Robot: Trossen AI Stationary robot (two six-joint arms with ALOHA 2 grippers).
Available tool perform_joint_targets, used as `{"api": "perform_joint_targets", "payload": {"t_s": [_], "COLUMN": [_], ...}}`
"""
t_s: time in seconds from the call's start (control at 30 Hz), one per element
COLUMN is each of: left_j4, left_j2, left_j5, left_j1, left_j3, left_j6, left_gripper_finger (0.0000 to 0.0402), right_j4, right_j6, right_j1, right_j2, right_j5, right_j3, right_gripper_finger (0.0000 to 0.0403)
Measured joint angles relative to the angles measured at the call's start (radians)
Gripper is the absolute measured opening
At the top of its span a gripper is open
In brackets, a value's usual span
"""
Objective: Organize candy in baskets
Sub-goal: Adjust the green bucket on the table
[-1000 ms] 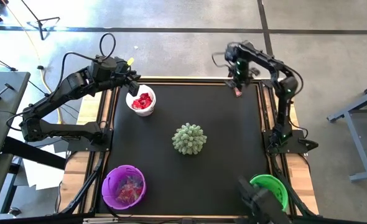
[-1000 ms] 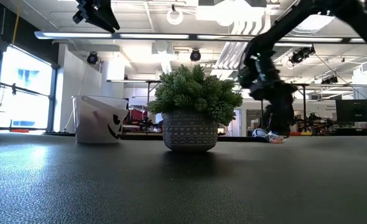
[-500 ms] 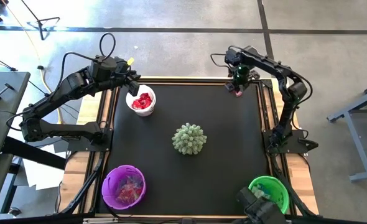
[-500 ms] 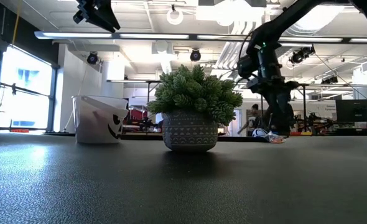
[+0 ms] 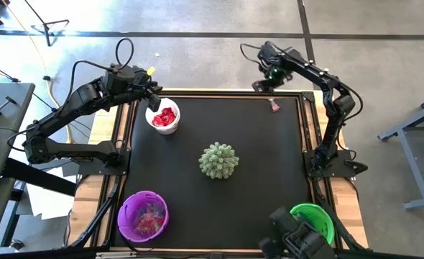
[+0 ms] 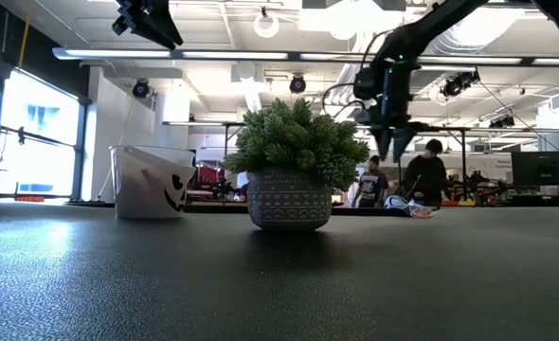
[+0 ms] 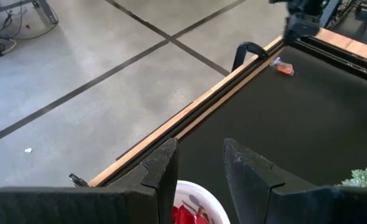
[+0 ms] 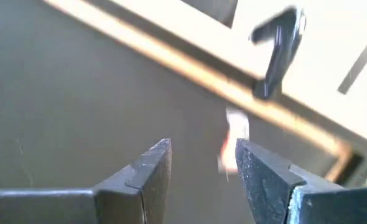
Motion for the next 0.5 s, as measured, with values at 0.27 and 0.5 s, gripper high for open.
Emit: {"api": "perform_joint_targets", "payload": {"t_s": [0.27, 0.5], "left_j4": [-0.008, -0.008], "left_j2": [0.0, 0.0], "left_j5": [0.0, 0.0], "left_j1": [0.0, 0.0], "left_j3": [0.0, 0.0], "left_j6": [-0.036, -0.044], "left_gripper_finger": [0.0113, 0.0113], "right_j4": [0.187, 0.207], "right_j6": [-0.01, -0.102], "right_j1": [-0.001, 0.0], "right_j2": [0.0, 0.0], "right_j5": [0.002, 0.146], "right_j3": [0.0, 0.0], "right_gripper_finger": [0.0176, 0.0176]}}
